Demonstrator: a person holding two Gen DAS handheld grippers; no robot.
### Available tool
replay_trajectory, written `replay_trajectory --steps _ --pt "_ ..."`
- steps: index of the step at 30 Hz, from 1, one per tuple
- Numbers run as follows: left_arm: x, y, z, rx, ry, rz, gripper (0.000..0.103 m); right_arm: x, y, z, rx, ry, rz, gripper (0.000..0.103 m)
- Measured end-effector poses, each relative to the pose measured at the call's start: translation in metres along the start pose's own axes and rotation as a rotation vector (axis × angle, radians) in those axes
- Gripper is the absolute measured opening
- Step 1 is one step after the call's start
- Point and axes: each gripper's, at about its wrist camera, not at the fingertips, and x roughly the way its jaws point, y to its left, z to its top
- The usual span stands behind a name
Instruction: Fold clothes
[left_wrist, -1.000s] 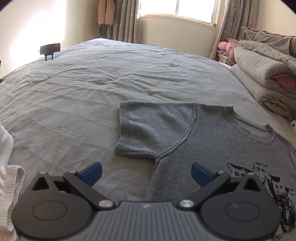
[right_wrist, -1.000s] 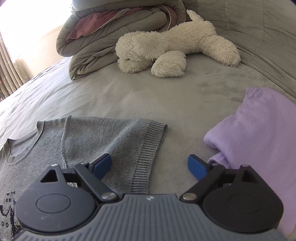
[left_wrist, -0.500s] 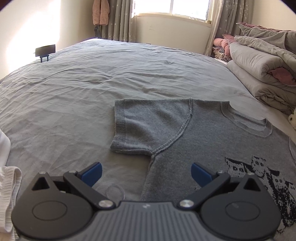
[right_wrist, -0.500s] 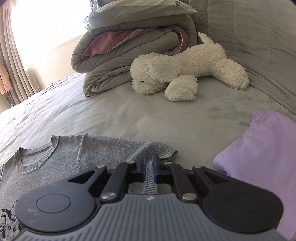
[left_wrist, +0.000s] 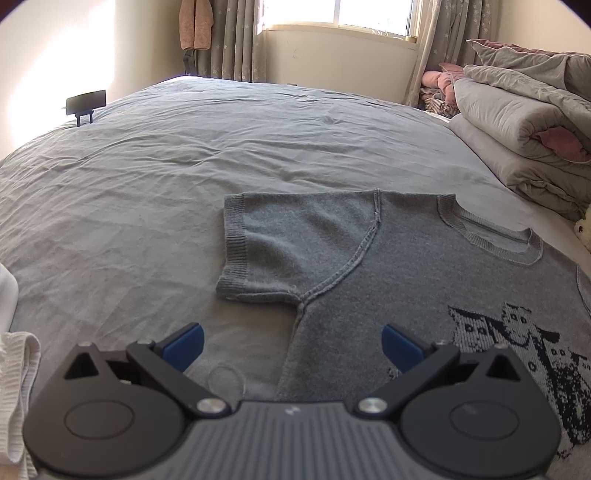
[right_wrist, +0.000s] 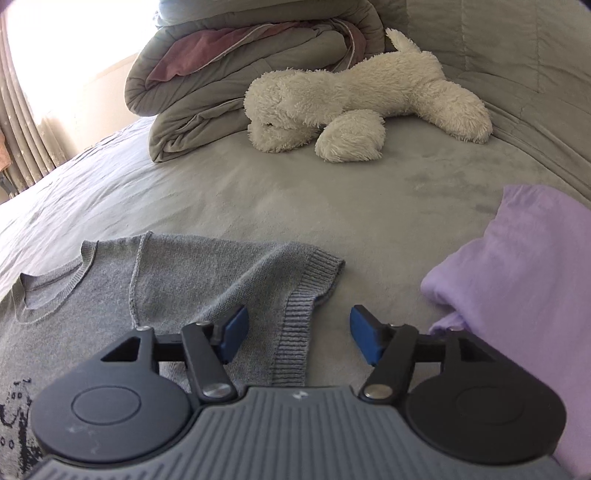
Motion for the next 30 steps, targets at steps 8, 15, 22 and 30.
replay_trajectory --steps 8,15,22,30 --pt "0.000 0.003 0.001 -0.018 0.006 0.000 0.103 -0.029 0.010 0.013 -0.047 -0.138 0.022 0.003" --pt "-0.001 0.001 0.000 -0.009 0.002 -0.006 0.103 -0.037 0.019 0.016 -0.078 -0.163 0.029 0.003" --pt "-0.001 0.001 0.000 -0.015 0.006 -0.006 0.103 -0.032 0.008 0.019 0.002 -0.117 0.053 0.009" --pt "-0.001 -0.002 -0.001 -0.006 0.010 -0.010 0.103 -0.006 -0.015 0.016 0.056 -0.078 0.041 0.082"
